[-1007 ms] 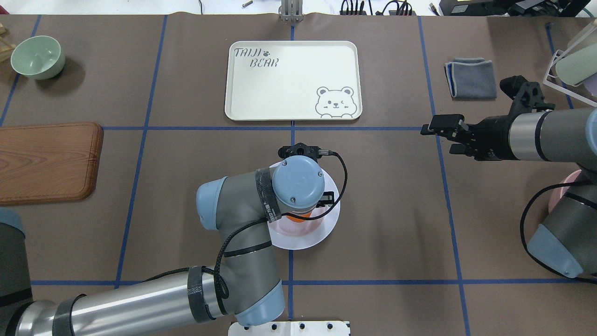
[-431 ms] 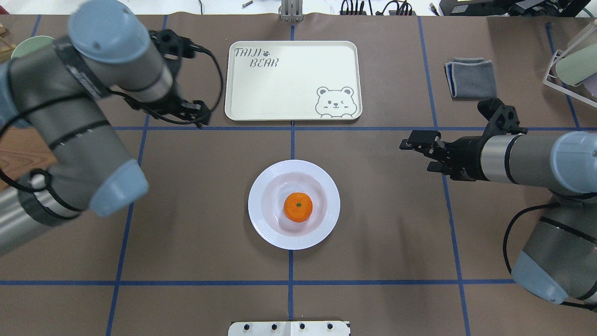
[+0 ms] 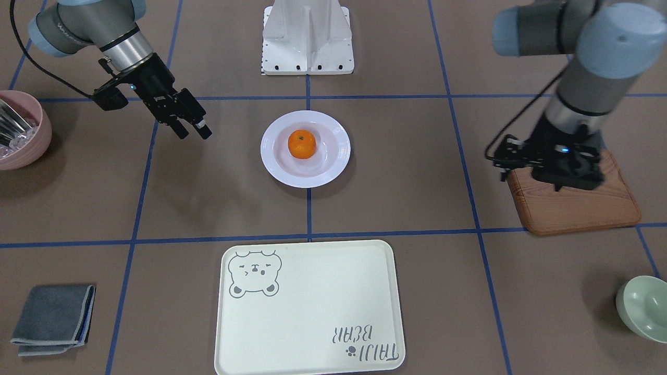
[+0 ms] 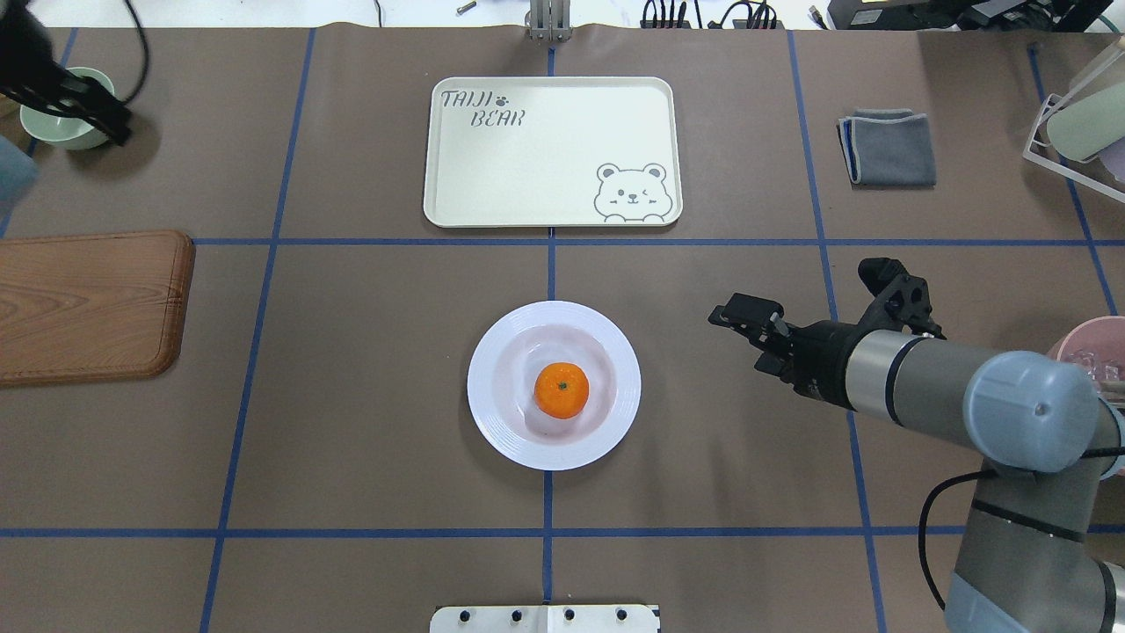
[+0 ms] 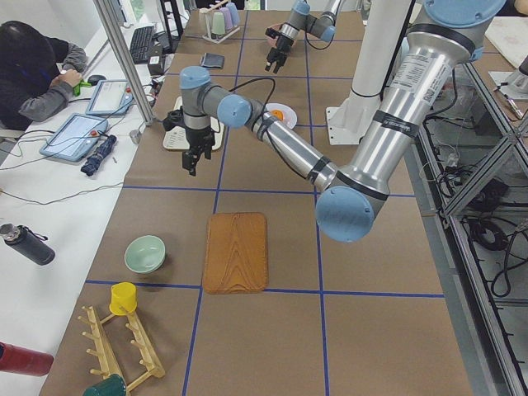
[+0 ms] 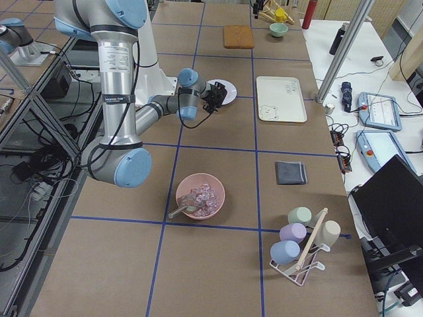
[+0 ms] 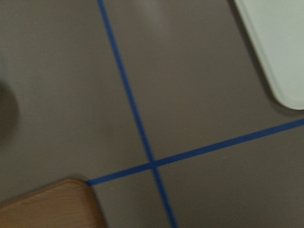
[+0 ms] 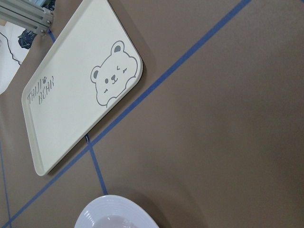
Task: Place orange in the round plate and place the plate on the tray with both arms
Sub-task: 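Open the left gripper and withdraw while the right arm approaches the plate, then grasp the rim of the white plate nearest the robot with the right gripper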
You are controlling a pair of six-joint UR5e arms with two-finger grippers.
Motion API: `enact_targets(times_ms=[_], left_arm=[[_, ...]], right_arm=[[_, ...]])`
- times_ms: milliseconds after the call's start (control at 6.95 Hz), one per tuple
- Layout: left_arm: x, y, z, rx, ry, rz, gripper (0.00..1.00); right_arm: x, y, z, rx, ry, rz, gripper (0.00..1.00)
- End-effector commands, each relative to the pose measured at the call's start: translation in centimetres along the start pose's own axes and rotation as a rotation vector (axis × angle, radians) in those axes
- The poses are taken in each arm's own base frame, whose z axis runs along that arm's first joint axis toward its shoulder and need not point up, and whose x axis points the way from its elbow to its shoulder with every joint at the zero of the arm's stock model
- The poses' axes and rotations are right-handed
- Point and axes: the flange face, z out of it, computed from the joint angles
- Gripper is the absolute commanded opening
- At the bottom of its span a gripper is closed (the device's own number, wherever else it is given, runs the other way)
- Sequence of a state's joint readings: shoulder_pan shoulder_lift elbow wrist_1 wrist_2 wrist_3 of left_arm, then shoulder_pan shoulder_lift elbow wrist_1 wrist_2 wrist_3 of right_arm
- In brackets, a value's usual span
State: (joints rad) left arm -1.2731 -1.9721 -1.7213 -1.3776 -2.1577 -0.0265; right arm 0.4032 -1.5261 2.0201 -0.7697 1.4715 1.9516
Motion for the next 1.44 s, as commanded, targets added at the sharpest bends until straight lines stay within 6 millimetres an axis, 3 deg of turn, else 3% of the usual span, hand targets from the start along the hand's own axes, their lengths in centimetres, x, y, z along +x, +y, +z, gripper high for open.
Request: enact_targets(times_ms=[0,144,288,431,575,719,1007,1150,1294], left_arm=[[-18.2,6.8,0.5,-0.052,-0.001,0.079,0.98],[-22.0,9.7,0.9,-0.061,-0.010,-0.137,0.98],[-24.1,12.5,0.7,-0.051,0.015,-0.238,0.98],[-24.8,14.8,1.9,-0.062,0.047,-0.272,0.98],[-25.1,16.0,2.7,-0.078,0.052,-0.287,0.98],[-25.1,16.3,2.8,-0.079,0.053,-0.290,0.98],[-25.2,16.8,3.0,-0.082,0.054,-0.294,0.98],[-25.2,16.8,3.0,-0.082,0.054,-0.294,0.98],[-25.2,16.8,3.0,-0.081,0.054,-0.293,0.98]], right_arm=[[0.9,4.2,0.5,0.029,-0.026,0.035,0.97],[1.8,6.7,0.7,0.051,-0.043,0.040,0.97],[2.9,9.5,0.9,0.078,-0.060,0.052,0.97],[4.0,12.3,1.2,0.091,-0.073,0.079,0.96],[3.8,15.8,3.0,0.088,-0.093,0.135,0.92],[2.1,18.5,5.6,0.079,-0.109,0.149,0.89],[3.4,19.8,7.7,0.088,-0.082,0.161,0.68],[3.0,20.1,8.0,0.090,-0.082,0.163,0.49],[3.2,19.8,8.4,0.101,-0.076,0.157,0.45]])
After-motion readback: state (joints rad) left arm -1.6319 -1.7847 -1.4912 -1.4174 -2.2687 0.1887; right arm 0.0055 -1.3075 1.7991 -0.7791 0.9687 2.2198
